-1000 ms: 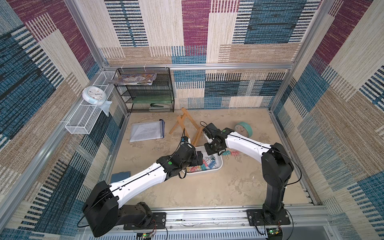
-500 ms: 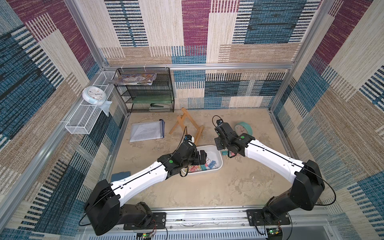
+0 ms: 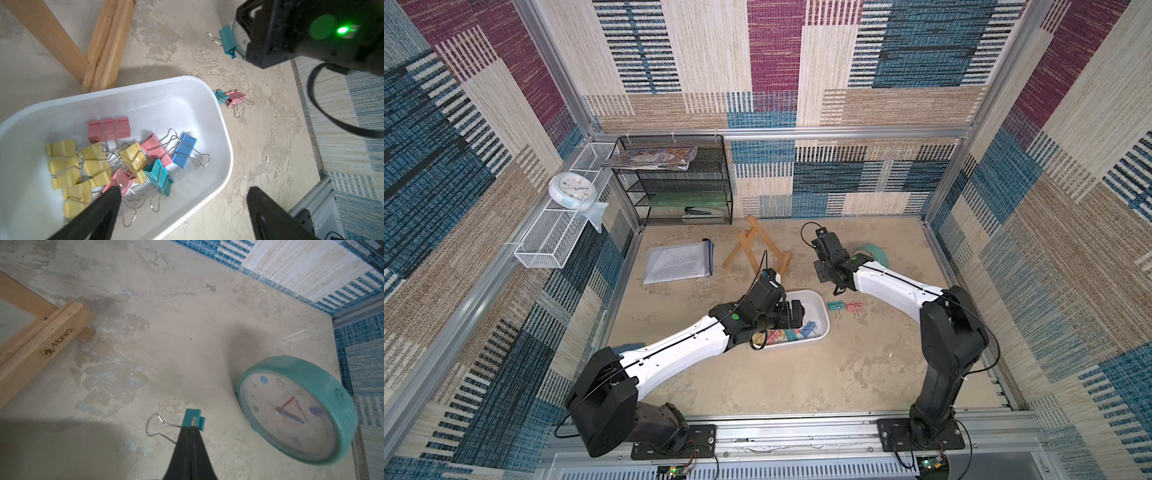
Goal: Take out the binder clips from the storage box
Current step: Place the binder clip at the center of the board.
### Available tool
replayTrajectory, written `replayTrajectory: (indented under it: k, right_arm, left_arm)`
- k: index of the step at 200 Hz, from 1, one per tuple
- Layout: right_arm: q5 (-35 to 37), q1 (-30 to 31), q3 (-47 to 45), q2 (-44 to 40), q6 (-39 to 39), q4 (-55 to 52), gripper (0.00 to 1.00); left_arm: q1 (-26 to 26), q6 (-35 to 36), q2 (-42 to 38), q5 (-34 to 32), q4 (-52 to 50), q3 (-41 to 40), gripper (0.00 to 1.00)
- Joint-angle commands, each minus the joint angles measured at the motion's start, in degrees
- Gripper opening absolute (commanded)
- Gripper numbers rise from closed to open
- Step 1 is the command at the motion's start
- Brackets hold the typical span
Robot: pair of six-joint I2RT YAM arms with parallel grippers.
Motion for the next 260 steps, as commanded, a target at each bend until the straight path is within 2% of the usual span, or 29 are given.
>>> replayTrajectory:
  k: [1, 30, 65, 124, 150, 179, 205, 230, 260]
  right_arm:
    - [-0.7, -0.7, 2.1, 3.5, -5.2, 3.9, 0.00]
    - [-6.5, -1.4, 1.3, 5.4, -13.2, 9.5, 0.00]
    - [-6.4, -1.3, -3.0, 7.0, -24.9, 17.1, 0.00]
    - [-10.6, -1.4, -11.5, 1.8, -32.3, 22.3, 0.00]
    - [-14.1, -1.5, -10.0, 0.4, -30.4, 18.3, 0.00]
    - [-14.5, -1.7, -6.7, 0.5, -27.6, 14.1, 0.14]
    - [-13.1, -1.7, -2.1, -1.0, -22.0, 8.2, 0.16]
    - [-19.2, -1.6, -1.5, -6.6, -12.8, 5.3, 0.16]
    - [-32.1, -1.6, -6.4, -13.1, 2.6, 7.3, 0.14]
  left_arm:
    - [0.0, 1.0, -1.2, -2.6, -1.6, -0.5, 0.99]
    - [0.0, 1.5, -2.6, -3.9, -1.6, -1.7, 0.99]
    - [0.1, 1.7, -3.2, -4.2, -1.5, -2.0, 0.99]
    - [0.1, 2.2, -2.8, -4.1, -1.6, -1.6, 0.99]
    - [0.1, 2.5, -2.9, -3.8, -1.9, -1.6, 0.99]
    - [0.2, 2.3, -3.4, -3.9, -2.0, -1.7, 0.99]
    - [0.1, 2.3, -4.2, -4.6, -2.5, -1.8, 0.99]
    - [0.2, 2.1, -5.2, -6.5, -2.2, -2.7, 0.99]
    - [0.3, 2.5, -6.1, -9.4, -3.0, -2.9, 0.99]
